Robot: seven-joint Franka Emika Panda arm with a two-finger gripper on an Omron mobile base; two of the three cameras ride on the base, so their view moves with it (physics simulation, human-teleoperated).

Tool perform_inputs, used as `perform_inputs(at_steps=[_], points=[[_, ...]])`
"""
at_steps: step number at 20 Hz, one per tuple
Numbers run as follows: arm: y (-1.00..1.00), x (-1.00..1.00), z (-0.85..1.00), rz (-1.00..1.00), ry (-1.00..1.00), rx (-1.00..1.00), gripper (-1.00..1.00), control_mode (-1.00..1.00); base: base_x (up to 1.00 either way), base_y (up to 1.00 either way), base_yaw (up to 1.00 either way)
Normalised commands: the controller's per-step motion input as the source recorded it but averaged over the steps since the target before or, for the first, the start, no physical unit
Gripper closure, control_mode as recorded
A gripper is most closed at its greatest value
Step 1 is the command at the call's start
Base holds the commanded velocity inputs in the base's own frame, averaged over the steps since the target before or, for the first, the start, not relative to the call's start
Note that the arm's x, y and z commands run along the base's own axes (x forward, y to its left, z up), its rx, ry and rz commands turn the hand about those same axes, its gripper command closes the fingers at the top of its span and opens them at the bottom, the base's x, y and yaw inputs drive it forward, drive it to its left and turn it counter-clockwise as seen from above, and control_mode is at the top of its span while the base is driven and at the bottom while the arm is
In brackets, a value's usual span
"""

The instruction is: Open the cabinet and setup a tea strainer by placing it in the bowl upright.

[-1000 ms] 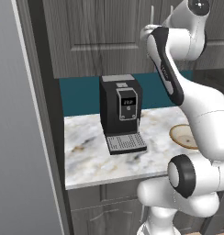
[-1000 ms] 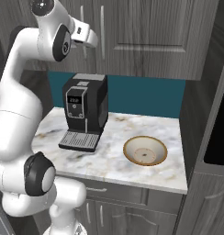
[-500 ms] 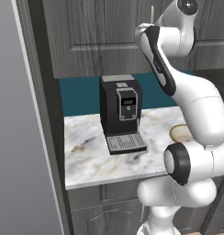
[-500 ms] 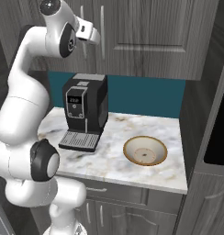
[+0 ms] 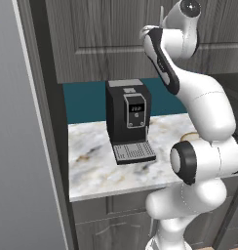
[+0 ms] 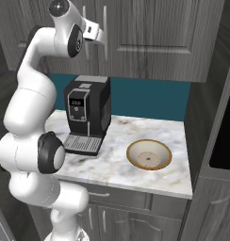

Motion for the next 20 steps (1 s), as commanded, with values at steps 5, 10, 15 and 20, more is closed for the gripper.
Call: perform_inputs(at_steps=[5,10,15,20], points=[[0.00,0.31,-0.06,0.00,-0.01,0.00,-1.00,-1.00,0.00,0.00,0.00],[0.00,0.25,-0.08,0.00,0.00,0.00,-1.00,-1.00,0.00,0.00,0.00],[0.00,0.33,-0.08,0.01,0.00,0.00,1.00,-1.00,0.00,0.00,0.00],[0.00,0.31,-0.01,0.00,0.00,0.00,1.00,-1.00,0.00,0.00,0.00]])
